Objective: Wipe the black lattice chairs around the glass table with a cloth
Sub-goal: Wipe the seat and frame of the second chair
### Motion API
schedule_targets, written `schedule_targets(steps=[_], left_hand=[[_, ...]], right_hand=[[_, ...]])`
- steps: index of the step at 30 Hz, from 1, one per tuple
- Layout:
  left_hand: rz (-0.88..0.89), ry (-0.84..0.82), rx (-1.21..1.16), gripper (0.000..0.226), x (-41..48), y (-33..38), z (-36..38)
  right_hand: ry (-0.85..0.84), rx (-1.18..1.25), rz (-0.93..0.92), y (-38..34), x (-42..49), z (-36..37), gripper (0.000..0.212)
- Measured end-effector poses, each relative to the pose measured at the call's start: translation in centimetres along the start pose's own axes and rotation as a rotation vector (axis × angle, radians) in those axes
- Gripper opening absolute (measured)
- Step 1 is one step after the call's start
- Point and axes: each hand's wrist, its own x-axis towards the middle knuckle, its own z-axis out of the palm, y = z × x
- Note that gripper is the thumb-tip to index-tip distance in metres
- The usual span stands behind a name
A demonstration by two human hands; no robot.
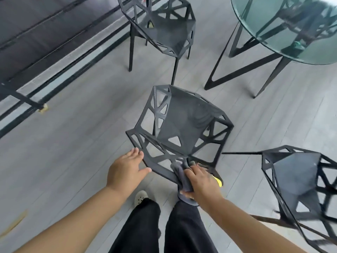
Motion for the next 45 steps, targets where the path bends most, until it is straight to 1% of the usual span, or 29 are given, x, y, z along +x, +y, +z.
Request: schedule_targets(steps=[4, 6, 7, 8, 10, 11, 13, 17, 19, 22, 24, 25, 27, 31, 35, 36, 37, 39, 41, 45], left_hand=[[0.04, 0.04, 0.008, 0.063, 0.3, -0.6, 0.2], [0.09, 0.022, 0.023, 0.06, 0.5, -1.0, 0.6], [0.118, 0.003, 0.048, 0.057, 0.5, -1.3, 1.0], [0.154, 0.022, 0.048, 0.05, 0.6, -1.5, 1.3], [0.162, 0.079, -0.037, 0.034, 0.7, -2.0, 1.1], [0.133, 0.099, -0.106, 0.037, 0.8, -2.4, 0.7], [0.139, 0.094, -0.12, 0.05, 1.0, -3.6, 0.2], [0.359, 0.085, 0.079, 0.064, 0.7, -5.0, 0.4], [0.369, 0.084, 0.147, 0.069, 0.4, -5.0, 0.6], [0.371, 0.118, 0.116, 0.069, 0.6, -5.1, 0.8], [0.372, 0.129, 0.088, 0.076, 0.8, -5.3, 0.7], [0.363, 0.116, 0.053, 0.078, 0.8, -5.4, 0.6], [0.327, 0.074, -0.036, 0.075, 0.9, -5.6, 0.4], [0.257, 0.048, -0.19, 0.067, 1.5, -5.3, 0.2], [0.135, -0.037, -0.433, 0.065, 2.2, -6.0, -0.9], [0.102, -0.017, -0.466, 0.064, 2.3, -6.5, -1.1], [0.06, 0.038, -0.489, 0.062, 2.3, -7.0, -1.3], [-0.048, 0.196, -0.525, 0.056, 2.2, -8.2, -1.4], [-0.136, 0.304, -0.563, 0.051, 1.8, -9.2, -1.4], [-0.215, 0.318, -0.61, 0.049, 0.6, -10.9, -1.3]], right_hand=[[0.164, 0.025, 0.094, -3.6, 0.0, -0.6, 0.055], [0.221, 0.058, 0.128, -6.3, 0.8, -0.8, 0.053], [0.23, 0.083, 0.133, -8.2, 1.7, -1.0, 0.051], [0.23, 0.104, 0.139, -10.2, 2.7, -1.2, 0.049], [0.229, 0.118, 0.149, -13.3, 5.1, -2.0, 0.043], [0.241, 0.111, 0.159, -14.0, 6.0, -2.3, 0.042], [0.274, 0.073, 0.162, -13.5, 6.5, -1.9, 0.046], [0.265, 0.087, 0.113, -10.5, 3.9, -1.0, 0.056], [0.248, 0.092, 0.098, -8.6, 2.3, -0.8, 0.059], [0.218, 0.056, 0.124, -5.2, -0.4, -0.4, 0.062], [0.201, 0.045, 0.133, -3.2, -1.8, -0.1, 0.068], [0.195, 0.042, 0.136, -2.6, -2.3, -0.1, 0.072], [0.197, 0.047, 0.127, -2.3, -2.4, -0.3, 0.078], [0.185, 0.065, 0.07, -5.5, 0.1, -1.1, 0.071], [0.178, 0.043, 0.109, -9.7, 3.7, -1.9, 0.062], [0.193, 0.04, 0.115, -10.5, 4.4, -2.1, 0.059], [0.209, 0.04, 0.119, -11.1, 4.9, -2.3, 0.057], [0.227, 0.042, 0.135, -12.1, 5.7, -2.4, 0.057], [0.212, 0.042, 0.152, -13.2, 6.5, -2.7, 0.058], [0.125, 0.073, 0.176, -16.3, 10.6, -4.2, 0.061]])
